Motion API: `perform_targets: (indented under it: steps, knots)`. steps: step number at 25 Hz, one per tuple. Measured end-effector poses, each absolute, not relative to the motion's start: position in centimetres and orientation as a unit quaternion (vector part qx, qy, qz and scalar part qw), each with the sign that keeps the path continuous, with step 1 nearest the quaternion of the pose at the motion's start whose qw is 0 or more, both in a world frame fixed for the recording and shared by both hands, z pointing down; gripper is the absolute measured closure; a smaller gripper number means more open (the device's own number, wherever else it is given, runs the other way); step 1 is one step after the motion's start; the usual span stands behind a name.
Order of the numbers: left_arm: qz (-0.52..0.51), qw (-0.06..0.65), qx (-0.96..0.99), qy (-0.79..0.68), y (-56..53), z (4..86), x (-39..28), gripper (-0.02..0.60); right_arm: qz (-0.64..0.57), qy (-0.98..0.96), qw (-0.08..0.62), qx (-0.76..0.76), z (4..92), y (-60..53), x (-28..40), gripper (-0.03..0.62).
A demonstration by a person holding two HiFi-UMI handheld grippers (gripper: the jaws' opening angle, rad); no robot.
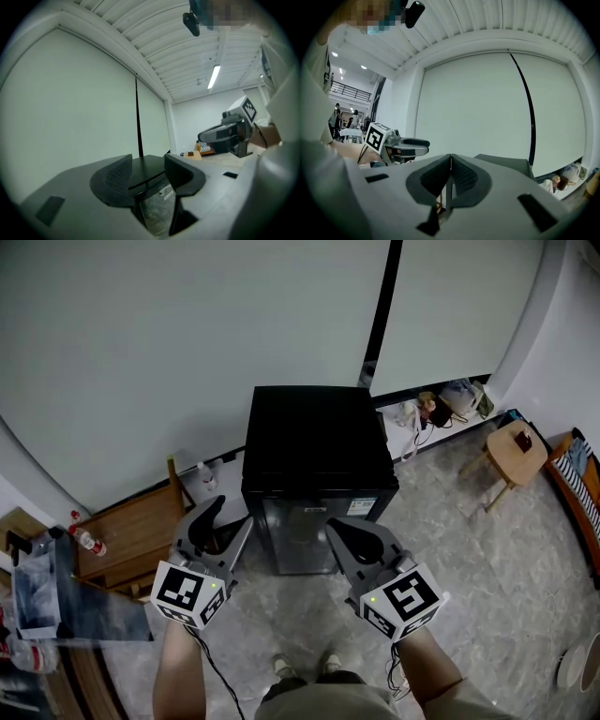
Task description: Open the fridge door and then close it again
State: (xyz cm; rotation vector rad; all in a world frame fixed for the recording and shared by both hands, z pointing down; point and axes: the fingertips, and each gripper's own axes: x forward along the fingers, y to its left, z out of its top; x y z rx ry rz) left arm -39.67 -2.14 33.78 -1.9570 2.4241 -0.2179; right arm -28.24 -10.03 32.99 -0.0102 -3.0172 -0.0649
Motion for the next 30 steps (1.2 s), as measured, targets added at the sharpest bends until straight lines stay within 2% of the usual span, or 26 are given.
perform_targets:
  steps: [5,13,21,30]
  knots:
    - [-0.087,0.016,-0.645,0.759,-4.0,35.5,-41.7,0.382,-0.017,-0.997,0.070,-0.013,33.9,-10.7,-30.8,0.597]
    - [-0.057,-0.012,-0.654,0.754,-6.1,38.4,-44.9,0.377,-0.002,-0.995,0.094,-0.016,36.2,-11.8,-33.6,0.597]
    - [-0.082,-0.028,-0.657,0.749,-8.2,42.0,-46.8,0.376,-0.008,-0.995,0.101,-0.008,38.3,-11.7,-35.3,0.597]
    - [-0.069,-0.081,-0.657,0.747,-9.7,46.5,-49.7,0.365,0.022,-0.992,0.126,-0.003,42.0,-12.4,-36.9,0.597]
